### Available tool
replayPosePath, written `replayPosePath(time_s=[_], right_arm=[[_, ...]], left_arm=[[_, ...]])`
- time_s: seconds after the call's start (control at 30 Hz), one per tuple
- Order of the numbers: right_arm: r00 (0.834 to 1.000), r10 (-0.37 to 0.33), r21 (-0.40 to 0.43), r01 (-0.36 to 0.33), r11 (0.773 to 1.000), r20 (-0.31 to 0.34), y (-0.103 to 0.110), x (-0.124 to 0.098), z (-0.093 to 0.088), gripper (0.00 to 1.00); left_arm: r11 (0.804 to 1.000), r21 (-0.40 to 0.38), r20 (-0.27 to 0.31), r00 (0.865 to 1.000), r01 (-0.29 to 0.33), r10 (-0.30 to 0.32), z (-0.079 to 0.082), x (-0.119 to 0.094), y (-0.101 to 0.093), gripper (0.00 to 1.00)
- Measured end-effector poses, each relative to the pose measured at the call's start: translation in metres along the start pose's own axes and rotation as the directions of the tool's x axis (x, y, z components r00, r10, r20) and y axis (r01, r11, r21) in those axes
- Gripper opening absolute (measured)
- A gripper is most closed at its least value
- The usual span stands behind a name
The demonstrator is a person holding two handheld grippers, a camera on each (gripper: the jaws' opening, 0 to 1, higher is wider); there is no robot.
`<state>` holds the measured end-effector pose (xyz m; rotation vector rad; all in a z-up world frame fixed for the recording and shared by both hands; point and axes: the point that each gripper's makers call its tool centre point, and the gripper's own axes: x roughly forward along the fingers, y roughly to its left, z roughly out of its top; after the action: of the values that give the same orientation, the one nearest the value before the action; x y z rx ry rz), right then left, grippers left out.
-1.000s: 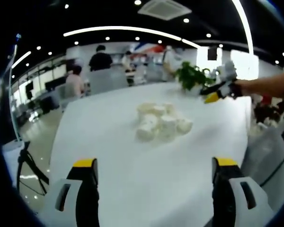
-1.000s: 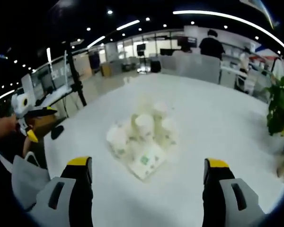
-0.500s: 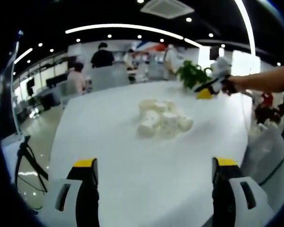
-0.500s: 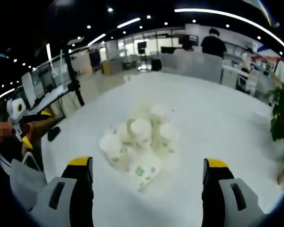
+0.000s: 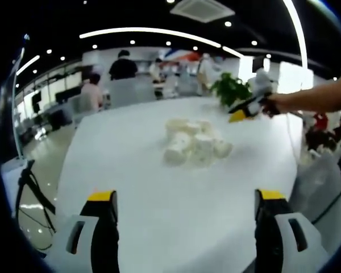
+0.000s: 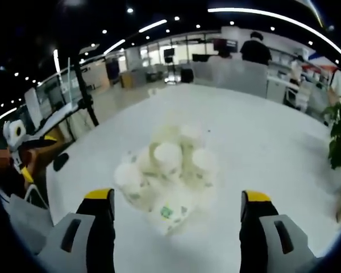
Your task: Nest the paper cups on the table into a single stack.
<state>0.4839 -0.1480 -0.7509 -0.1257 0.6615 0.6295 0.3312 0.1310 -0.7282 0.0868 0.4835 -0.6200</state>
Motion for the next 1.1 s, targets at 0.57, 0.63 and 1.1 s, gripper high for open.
replayPosePath(time_s=[0.57,0.63,1.1], right_arm=[[0.997,0.014,0.081,-0.008,0.997,-0.076,0.002,0.035,-0.020,0.76],[0.996,0.011,0.089,-0.003,0.996,-0.085,0.001,0.039,-0.022,0.73],[0.983,0.017,0.144,0.010,0.990,-0.185,0.001,0.060,-0.041,0.54]], left_arm=[[0.999,-0.045,-0.016,1.000,-0.024,0.023,-0.008,0.002,0.002,1.00],[0.999,-0.042,-0.029,0.999,-0.021,0.020,-0.013,0.003,0.001,1.00],[0.999,-0.052,-0.071,0.997,-0.015,0.011,-0.028,0.008,-0.005,1.00]])
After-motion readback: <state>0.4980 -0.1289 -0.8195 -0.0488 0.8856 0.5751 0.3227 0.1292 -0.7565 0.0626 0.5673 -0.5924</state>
